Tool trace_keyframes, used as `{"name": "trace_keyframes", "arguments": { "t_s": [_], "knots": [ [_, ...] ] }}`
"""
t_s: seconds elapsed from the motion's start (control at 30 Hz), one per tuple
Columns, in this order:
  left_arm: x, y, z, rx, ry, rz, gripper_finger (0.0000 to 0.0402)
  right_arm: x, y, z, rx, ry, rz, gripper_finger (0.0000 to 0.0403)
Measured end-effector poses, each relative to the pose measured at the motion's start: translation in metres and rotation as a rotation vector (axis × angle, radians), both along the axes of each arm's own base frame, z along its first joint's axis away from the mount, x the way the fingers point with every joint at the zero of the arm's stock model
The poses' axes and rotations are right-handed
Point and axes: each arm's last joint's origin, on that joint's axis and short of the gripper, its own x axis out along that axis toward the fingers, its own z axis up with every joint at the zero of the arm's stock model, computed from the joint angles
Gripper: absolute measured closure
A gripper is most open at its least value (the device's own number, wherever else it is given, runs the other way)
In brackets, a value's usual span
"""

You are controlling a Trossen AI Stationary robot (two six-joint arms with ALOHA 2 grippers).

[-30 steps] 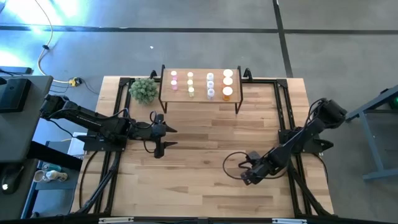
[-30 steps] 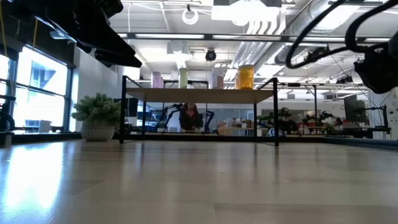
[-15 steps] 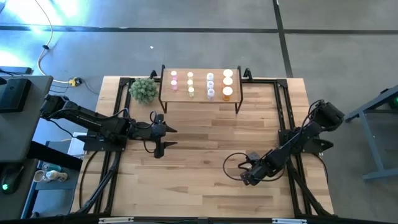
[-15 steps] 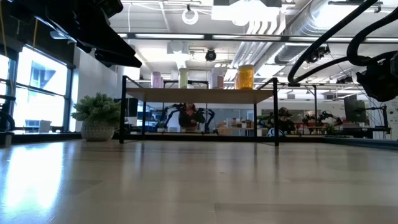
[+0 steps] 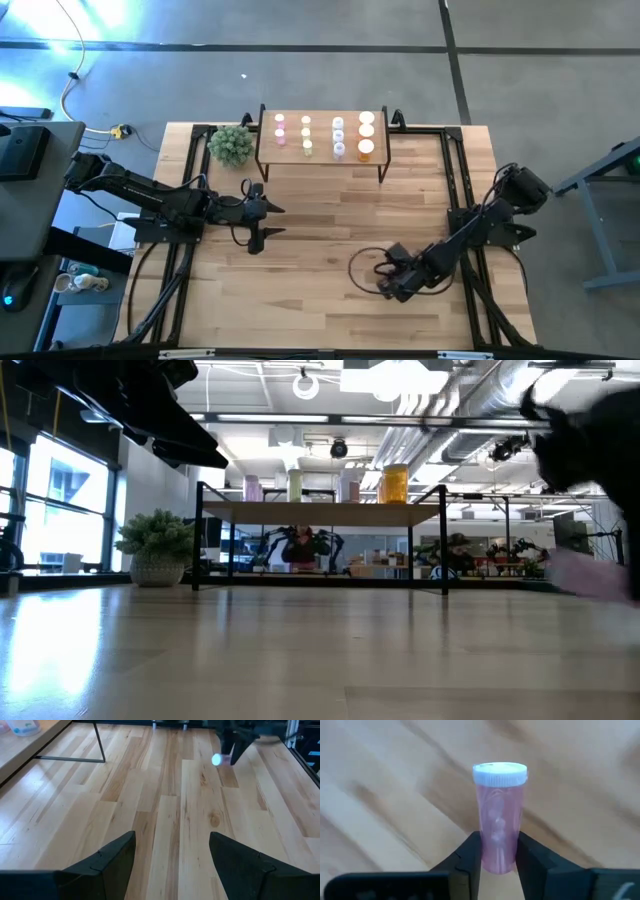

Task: Pick and place medicine bottles onto shelf by color
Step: Put the pink pill bottle aligned with the other pink pill bottles on the shelf

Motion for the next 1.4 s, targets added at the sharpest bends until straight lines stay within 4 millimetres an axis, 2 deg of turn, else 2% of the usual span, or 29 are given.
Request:
{"name": "trace_keyframes", "arguments": {
  "t_s": [0.2, 0.6, 0.8, 1.1, 1.23, 1.4],
  "knots": [
    [0.000, 0.000, 0.001, -0.016, -0.011, 0.007, 0.0158, 0.020, 0.005, 0.015, -0.116, -0.252, 0.136, 0.0317],
    [0.003, -0.002, 0.006, -0.057, -0.069, -0.046, 0.0158, 0.060, -0.008, 0.039, -0.400, -0.615, 0.369, 0.0318],
    [0.005, -0.003, 0.009, -0.057, -0.102, -0.063, 0.0158, 0.081, -0.020, 0.056, -0.571, -0.775, 0.548, 0.0318],
    [0.016, -0.005, 0.011, -0.063, -0.188, -0.108, 0.0158, 0.103, -0.048, 0.078, -0.729, -0.969, 0.600, 0.0318],
    [0.024, -0.006, 0.010, -0.066, -0.240, -0.109, 0.0158, 0.110, -0.054, 0.078, -0.752, -1.026, 0.605, 0.0318],
    [0.034, -0.007, 0.008, -0.069, -0.302, -0.112, 0.0158, 0.122, -0.058, 0.061, -0.772, -1.043, 0.598, 0.0318]
  ]
}}
